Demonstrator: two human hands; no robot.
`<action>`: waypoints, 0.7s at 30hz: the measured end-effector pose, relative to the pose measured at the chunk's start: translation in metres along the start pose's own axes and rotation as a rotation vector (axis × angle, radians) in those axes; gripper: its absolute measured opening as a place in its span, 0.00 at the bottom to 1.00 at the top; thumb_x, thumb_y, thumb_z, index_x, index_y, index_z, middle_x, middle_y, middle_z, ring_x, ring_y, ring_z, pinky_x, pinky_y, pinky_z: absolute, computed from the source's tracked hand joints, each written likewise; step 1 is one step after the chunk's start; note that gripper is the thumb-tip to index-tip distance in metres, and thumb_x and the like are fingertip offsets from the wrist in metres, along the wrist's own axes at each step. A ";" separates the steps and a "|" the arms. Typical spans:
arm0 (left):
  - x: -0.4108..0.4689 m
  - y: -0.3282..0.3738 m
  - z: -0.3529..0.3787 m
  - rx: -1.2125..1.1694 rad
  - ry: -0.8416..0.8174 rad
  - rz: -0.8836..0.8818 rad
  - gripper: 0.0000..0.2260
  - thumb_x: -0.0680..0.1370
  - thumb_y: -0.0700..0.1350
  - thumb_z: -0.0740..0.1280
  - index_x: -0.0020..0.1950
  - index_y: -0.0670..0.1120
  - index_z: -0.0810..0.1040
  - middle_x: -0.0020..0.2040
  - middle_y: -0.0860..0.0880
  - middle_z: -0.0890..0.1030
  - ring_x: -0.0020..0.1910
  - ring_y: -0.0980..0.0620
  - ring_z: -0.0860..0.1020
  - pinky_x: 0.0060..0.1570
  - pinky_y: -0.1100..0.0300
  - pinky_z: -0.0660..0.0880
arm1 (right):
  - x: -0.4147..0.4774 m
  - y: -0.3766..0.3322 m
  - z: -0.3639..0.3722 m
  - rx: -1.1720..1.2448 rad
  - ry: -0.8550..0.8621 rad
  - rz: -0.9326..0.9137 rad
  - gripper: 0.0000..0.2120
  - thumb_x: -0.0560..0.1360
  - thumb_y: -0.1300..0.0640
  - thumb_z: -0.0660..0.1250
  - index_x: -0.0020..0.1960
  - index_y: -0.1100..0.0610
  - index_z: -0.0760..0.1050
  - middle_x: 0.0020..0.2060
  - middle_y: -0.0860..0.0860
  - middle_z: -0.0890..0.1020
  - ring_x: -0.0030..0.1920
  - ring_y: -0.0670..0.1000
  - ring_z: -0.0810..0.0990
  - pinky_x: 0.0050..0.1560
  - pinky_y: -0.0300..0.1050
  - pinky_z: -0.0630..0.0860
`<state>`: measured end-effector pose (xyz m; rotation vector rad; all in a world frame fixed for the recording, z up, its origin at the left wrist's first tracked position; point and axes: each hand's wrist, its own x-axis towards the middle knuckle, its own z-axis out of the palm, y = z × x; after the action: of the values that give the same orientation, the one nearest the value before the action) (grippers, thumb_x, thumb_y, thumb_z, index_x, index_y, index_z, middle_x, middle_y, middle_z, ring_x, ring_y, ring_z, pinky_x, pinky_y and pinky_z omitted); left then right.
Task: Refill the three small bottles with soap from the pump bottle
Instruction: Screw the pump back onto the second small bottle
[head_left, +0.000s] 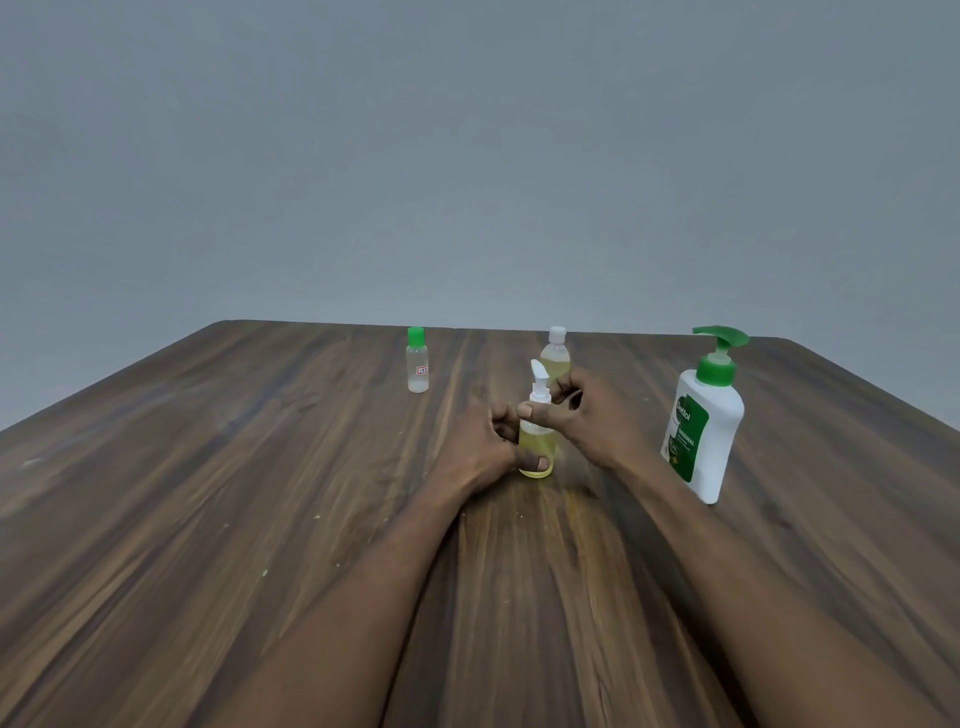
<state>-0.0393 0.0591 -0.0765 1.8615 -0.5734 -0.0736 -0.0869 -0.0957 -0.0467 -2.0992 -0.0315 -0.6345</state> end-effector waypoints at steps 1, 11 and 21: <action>0.000 0.000 0.000 0.001 0.000 0.004 0.18 0.62 0.37 0.83 0.48 0.38 0.82 0.38 0.44 0.84 0.36 0.52 0.79 0.40 0.58 0.75 | 0.000 0.000 -0.004 0.034 -0.047 0.009 0.16 0.70 0.50 0.78 0.51 0.57 0.78 0.40 0.44 0.77 0.34 0.32 0.72 0.35 0.26 0.67; -0.002 0.001 0.000 -0.018 -0.012 -0.005 0.16 0.62 0.36 0.83 0.45 0.45 0.83 0.35 0.50 0.84 0.31 0.59 0.78 0.35 0.67 0.74 | -0.001 -0.006 -0.002 0.067 -0.014 0.058 0.12 0.70 0.49 0.77 0.42 0.56 0.79 0.32 0.42 0.77 0.31 0.36 0.73 0.32 0.27 0.68; -0.001 0.002 -0.001 -0.003 -0.010 -0.005 0.16 0.61 0.38 0.83 0.41 0.51 0.83 0.36 0.54 0.85 0.34 0.61 0.81 0.35 0.69 0.75 | -0.001 0.004 -0.023 0.265 -0.174 0.081 0.10 0.75 0.59 0.72 0.56 0.55 0.83 0.51 0.52 0.85 0.56 0.54 0.81 0.60 0.50 0.76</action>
<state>-0.0402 0.0596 -0.0748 1.8603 -0.5757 -0.0869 -0.0971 -0.1158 -0.0396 -1.8827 -0.1215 -0.3763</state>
